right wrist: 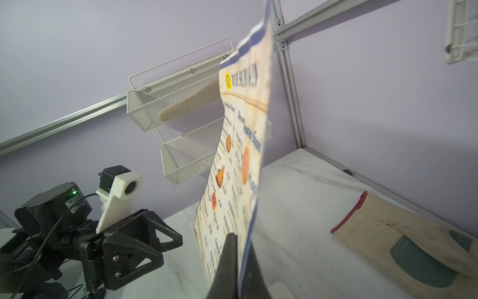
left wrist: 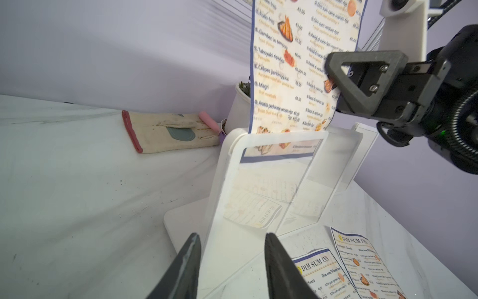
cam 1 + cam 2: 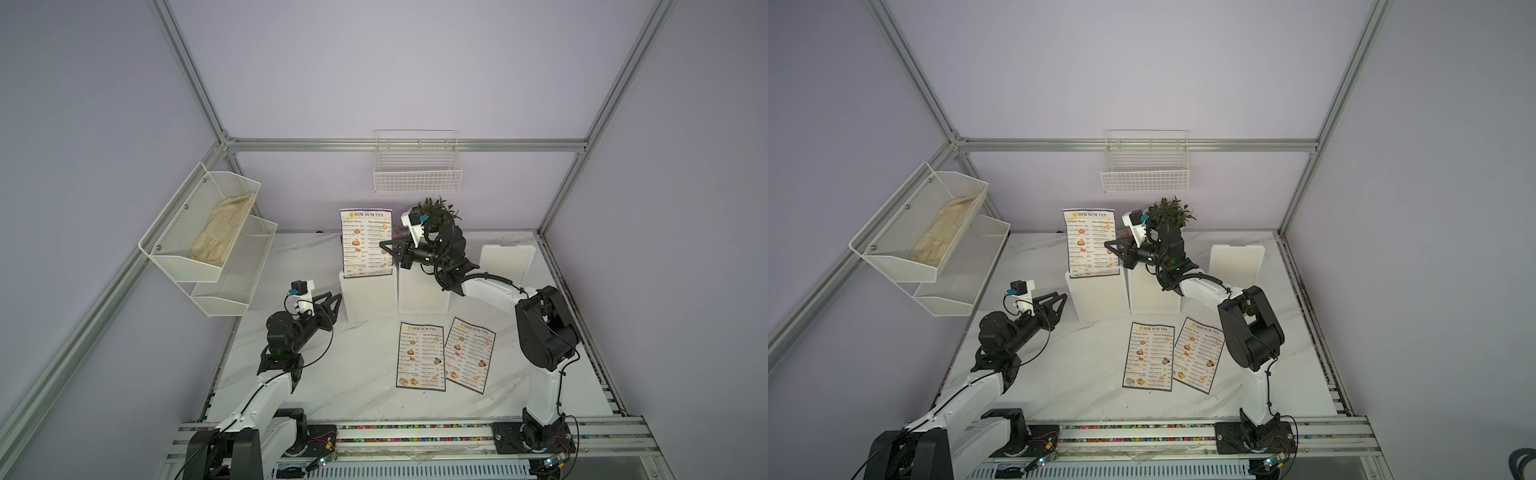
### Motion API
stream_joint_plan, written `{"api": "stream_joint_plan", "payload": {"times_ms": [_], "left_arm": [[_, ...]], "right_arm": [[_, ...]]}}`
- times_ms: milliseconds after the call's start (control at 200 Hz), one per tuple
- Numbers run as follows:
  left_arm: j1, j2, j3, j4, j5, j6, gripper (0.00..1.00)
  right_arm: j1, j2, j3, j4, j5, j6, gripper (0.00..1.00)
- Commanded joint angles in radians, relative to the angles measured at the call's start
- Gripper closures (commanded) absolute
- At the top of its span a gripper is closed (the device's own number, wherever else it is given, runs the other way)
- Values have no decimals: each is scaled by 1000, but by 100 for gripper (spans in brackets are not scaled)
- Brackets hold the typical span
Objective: Insert the menus into the narrow rack
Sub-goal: Insert the menu into the narrow rack.
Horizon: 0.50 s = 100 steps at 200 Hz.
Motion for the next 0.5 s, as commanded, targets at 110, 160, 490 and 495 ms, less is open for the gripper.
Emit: {"api": "stream_joint_plan", "payload": {"times_ms": [110,160,490,495], "left_arm": [[-6,43,-63,131,-13,24,58],[-5,40,-65,129,-13,24,58],[-6,5,-138,211,-67,-3,56],[-6,5,-138,211,-67,-4,56]], "right_arm": [[-2,-10,-17,9,-48,-25,100],[-2,-10,-34,23,-54,-22,100],[0,-22,-127,136,-68,14,100],[1,-22,-127,139,-69,15,100]]}}
